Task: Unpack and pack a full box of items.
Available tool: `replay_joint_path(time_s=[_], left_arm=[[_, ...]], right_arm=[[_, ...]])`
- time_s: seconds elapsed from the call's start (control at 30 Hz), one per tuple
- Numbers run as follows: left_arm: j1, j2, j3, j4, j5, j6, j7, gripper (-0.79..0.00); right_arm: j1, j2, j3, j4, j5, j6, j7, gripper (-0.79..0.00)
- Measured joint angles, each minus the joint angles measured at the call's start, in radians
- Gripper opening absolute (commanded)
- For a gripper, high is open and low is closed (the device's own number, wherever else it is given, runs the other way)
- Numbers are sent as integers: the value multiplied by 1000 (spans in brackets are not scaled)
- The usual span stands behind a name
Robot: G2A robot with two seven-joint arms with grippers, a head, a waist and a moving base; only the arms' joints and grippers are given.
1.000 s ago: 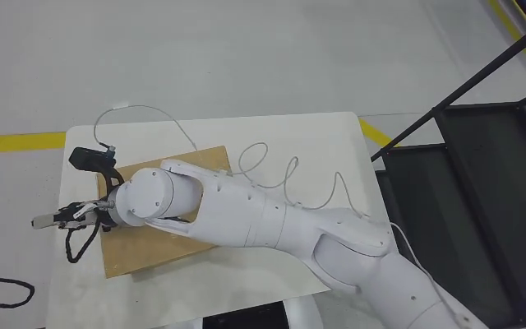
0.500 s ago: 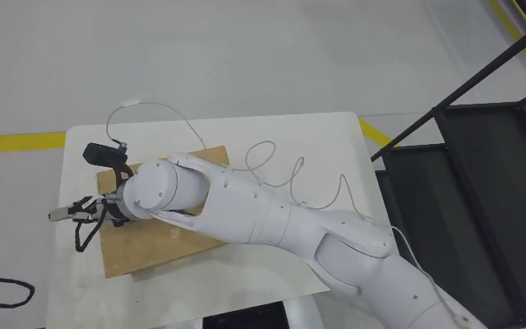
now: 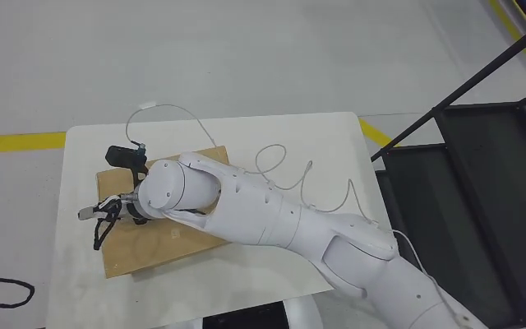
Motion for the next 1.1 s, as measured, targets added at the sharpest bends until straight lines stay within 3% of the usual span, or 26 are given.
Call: replay_joint_path(time_s=[1.1], left_arm=[[0,0,0,0,0,0,0,0]], right_arm=[[-202,192,227,-242,-308,145,178,0]])
